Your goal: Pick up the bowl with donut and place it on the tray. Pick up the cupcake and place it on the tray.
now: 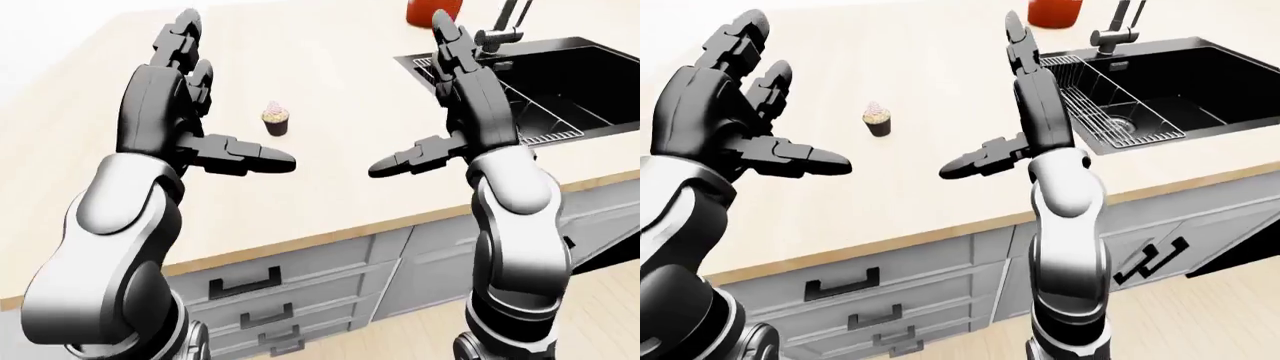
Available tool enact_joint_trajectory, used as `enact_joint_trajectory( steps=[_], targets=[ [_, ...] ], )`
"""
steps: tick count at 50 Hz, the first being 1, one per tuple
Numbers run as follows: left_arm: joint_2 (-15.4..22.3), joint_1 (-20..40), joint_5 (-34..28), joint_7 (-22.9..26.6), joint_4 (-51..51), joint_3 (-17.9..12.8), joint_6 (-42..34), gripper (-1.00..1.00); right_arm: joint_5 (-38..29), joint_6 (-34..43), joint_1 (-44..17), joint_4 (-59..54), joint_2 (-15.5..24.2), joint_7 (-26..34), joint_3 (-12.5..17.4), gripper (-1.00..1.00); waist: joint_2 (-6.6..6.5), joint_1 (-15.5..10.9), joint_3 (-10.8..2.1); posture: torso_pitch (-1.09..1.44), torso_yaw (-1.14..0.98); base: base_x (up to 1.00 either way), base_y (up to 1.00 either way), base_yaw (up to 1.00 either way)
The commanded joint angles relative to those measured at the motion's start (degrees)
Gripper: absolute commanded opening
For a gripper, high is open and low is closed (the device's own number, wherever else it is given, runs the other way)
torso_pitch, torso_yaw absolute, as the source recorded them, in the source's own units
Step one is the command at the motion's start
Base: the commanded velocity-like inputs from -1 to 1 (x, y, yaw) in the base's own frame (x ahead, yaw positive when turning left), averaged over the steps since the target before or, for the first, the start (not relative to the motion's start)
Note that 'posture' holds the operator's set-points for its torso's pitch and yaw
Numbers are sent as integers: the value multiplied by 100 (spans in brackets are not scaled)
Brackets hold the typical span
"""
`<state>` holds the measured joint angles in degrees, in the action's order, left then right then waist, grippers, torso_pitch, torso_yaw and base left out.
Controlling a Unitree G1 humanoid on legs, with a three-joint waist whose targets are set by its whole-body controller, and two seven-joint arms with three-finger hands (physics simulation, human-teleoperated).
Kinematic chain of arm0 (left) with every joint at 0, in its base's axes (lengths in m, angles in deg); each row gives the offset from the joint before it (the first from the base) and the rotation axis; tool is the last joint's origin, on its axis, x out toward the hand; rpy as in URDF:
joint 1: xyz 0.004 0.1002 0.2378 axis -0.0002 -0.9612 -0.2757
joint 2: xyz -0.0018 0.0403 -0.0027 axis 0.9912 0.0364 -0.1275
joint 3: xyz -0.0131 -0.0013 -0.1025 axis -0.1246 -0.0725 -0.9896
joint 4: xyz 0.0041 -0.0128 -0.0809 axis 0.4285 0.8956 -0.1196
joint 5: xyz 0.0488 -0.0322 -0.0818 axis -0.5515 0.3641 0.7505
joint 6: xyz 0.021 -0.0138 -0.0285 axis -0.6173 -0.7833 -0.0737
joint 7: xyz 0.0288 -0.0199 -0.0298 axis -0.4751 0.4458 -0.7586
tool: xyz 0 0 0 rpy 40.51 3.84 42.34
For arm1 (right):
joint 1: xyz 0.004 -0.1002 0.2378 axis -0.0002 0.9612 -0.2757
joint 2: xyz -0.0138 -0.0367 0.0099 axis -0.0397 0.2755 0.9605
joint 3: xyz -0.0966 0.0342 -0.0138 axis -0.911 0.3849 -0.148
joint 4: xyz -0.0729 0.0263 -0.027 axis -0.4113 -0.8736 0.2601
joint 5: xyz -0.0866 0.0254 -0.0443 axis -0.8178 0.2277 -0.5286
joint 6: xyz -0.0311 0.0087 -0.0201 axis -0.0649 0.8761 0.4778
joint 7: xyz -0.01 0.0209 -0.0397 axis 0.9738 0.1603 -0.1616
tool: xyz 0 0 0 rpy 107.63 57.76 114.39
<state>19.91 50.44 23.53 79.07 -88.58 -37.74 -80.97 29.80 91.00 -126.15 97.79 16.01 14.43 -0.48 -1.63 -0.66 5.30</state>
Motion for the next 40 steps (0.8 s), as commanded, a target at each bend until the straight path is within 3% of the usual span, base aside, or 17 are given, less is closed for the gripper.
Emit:
enact_joint_trajectory(
  steps=[1,5,6,8,9,12,14,20,27,40],
  targets=[
    [30,269,-3,2,-237,28,221,100,-75,-186,-207,358,87,-90,137,100,-52,51,-258,0,0,0,0,0],
    [29,351,-55,29,-118,96,243,100,-49,-166,-198,397,127,-87,179,100,66,39,-113,0,0,0,0,0],
    [32,398,-70,33,-91,116,215,100,-39,-166,-192,400,146,-83,198,100,152,16,-114,0,0,0,0,0],
    [24,439,-97,50,-47,136,215,100,-17,-138,-193,430,162,-84,215,100,480,-31,-245,0,0,0,0,0],
    [17,486,-113,53,-41,156,166,100,-7,-148,-188,425,168,-94,214,100,290,4,-194,0,0,0,0,0],
    [12,592,-161,77,29,190,110,100,5,-107,-205,463,179,-97,200,100,138,65,-322,0,0,0,0,0],
    [23,642,-214,102,149,201,158,100,-3,-58,-221,498,185,-93,188,100,62,63,-343,0,0,0,0,0],
    [84,767,-420,151,491,227,260,100,22,-82,-199,495,196,-99,198,100,113,76,-399,0,0,0,0,0],
    [189,790,-968,373,1272,493,504,100,80,-125,-173,472,208,-138,228,100,148,70,-438,0,0,0,0,0],
    [-51,897,-2006,923,2337,628,1063,100,66,-105,-168,490,185,-151,185,100,174,71,-413,0,0,0,0,0]
  ],
)
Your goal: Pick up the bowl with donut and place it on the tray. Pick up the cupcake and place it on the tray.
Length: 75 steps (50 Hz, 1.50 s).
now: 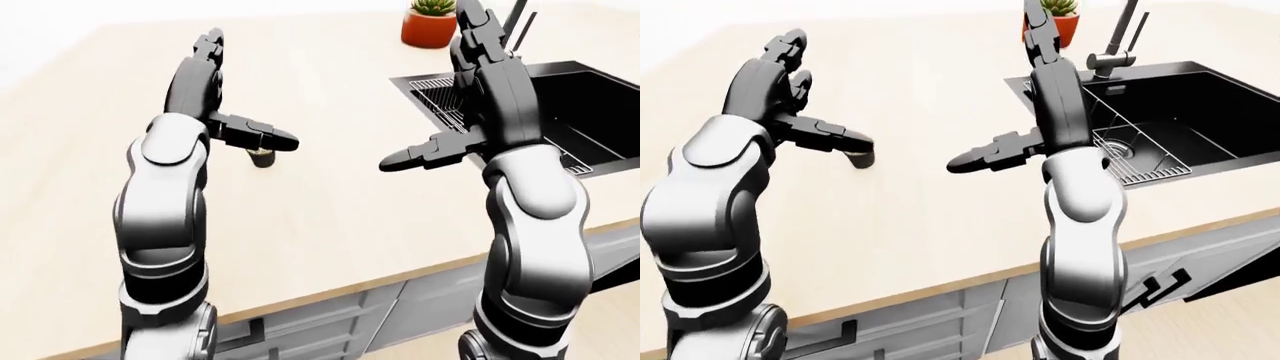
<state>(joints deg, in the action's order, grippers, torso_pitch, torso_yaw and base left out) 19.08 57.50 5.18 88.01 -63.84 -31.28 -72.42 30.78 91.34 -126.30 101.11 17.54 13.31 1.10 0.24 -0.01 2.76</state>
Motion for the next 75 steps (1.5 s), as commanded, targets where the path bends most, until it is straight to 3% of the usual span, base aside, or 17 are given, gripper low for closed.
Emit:
enact_joint_trajectory(
  steps=[1,15,26,56,75],
  targets=[
    [16,185,-239,73,-113,-3,219,100,-33,-141,-150,158,30,-39,30,100,-11,4,-159,0,0,0,0,0],
    [-208,142,-975,455,373,80,454,100,8,-136,-105,204,49,-53,58,100,10,-13,-138,0,0,0,0,0],
    [-336,288,-1117,486,1089,56,826,100,84,-266,-67,99,58,-119,97,100,25,-30,-156,0,0,0,0,0],
    [-310,901,-1102,-235,3593,-8,2091,100,154,-425,67,27,50,-166,111,100,28,-27,-254,0,0,0,0,0],
    [-224,1905,-967,-967,6766,-17,3570,100,232,-542,185,-6,42,-211,117,100,43,-17,-305,0,0,0,0,0]
  ],
)
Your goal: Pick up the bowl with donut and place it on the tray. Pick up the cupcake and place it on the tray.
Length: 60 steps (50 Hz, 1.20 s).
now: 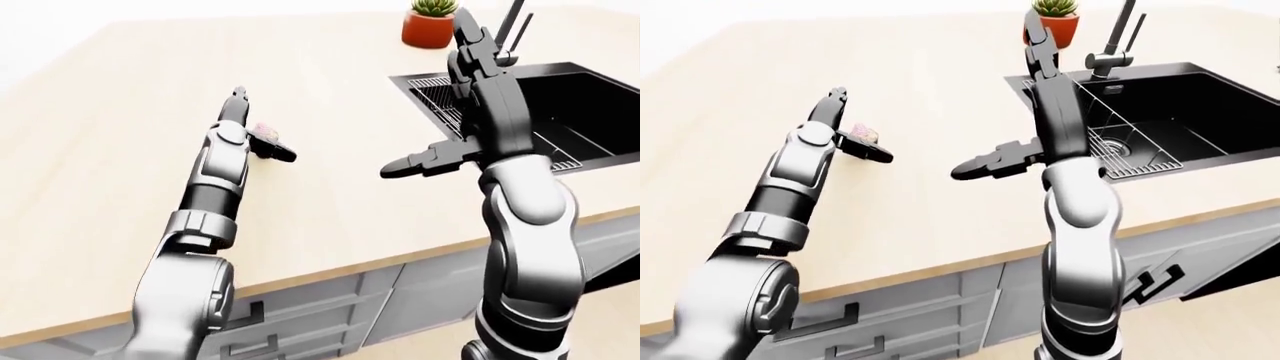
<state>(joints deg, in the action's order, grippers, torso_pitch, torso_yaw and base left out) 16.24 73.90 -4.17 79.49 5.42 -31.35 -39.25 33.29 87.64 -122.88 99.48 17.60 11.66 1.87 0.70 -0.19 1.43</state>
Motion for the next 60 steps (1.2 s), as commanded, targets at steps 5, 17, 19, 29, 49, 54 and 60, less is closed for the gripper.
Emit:
enact_joint_trajectory(
  steps=[5,17,19,29,49,54,60],
  targets=[
    [93,520,-5,-292,661,-18,614,100,-13,-203,-164,125,40,-40,49,100,-8,4,-178,0,0,0,0,0],
    [107,689,17,-435,1333,-18,865,100,11,-253,-83,147,42,-57,65,100,-8,13,-175,0,0,0,0,0],
    [98,716,20,-451,1417,-20,895,100,6,-235,-92,156,41,-59,59,100,-9,13,-175,0,0,0,0,0],
    [62,757,-8,-482,1703,-7,971,63,46,-277,-77,127,54,-66,98,100,-3,11,-181,0,0,0,0,0],
    [-41,626,-74,-497,1751,20,1123,-87,90,-291,-22,155,95,-79,131,100,-20,-14,-229,0,0,0,0,0],
    [-100,593,-75,-507,1719,35,1192,-100,122,-299,44,201,111,-77,174,100,-18,-12,-241,0,0,0,0,0],
    [-79,577,-47,-401,1293,39,1082,-100,183,-261,51,258,181,-76,250,100,-21,-6,-243,0,0,0,0,0]
  ],
)
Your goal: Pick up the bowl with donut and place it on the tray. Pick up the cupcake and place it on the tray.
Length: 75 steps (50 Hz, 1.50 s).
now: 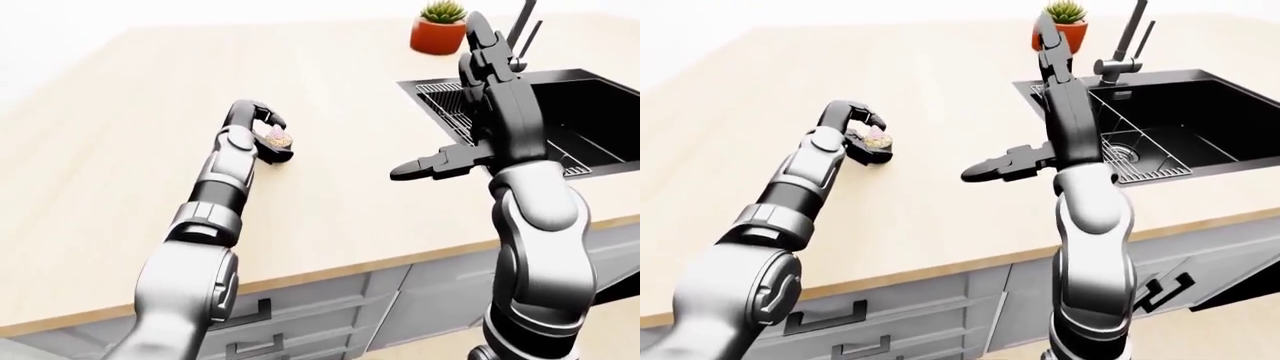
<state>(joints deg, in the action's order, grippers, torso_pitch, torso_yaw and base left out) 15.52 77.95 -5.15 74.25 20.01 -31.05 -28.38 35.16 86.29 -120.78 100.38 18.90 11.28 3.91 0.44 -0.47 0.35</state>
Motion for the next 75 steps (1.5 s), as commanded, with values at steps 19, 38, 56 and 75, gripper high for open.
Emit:
enact_joint_trajectory(
  steps=[19,38,56,75],
  targets=[
    [-14,-568,-344,1318,-4291,102,-2147,-100,150,553,-280,907,352,6,223,100,-5,45,-36,0,0,-1,0,0],
    [-133,-733,-444,1408,-4788,115,-2308,-100,260,465,-205,818,239,-2,160,100,-382,-139,-28,0,0,-47,-22,0],
    [-125,-846,-517,1548,-5359,99,-2588,-100,619,191,278,903,82,-216,246,100,311,-338,43,0,0,-3,-99,0],
    [-207,-941,-604,1626,-5590,164,-2655,-100,763,22,433,803,51,-358,197,100,206,12,149,0,0,1,-61,0]
  ],
)
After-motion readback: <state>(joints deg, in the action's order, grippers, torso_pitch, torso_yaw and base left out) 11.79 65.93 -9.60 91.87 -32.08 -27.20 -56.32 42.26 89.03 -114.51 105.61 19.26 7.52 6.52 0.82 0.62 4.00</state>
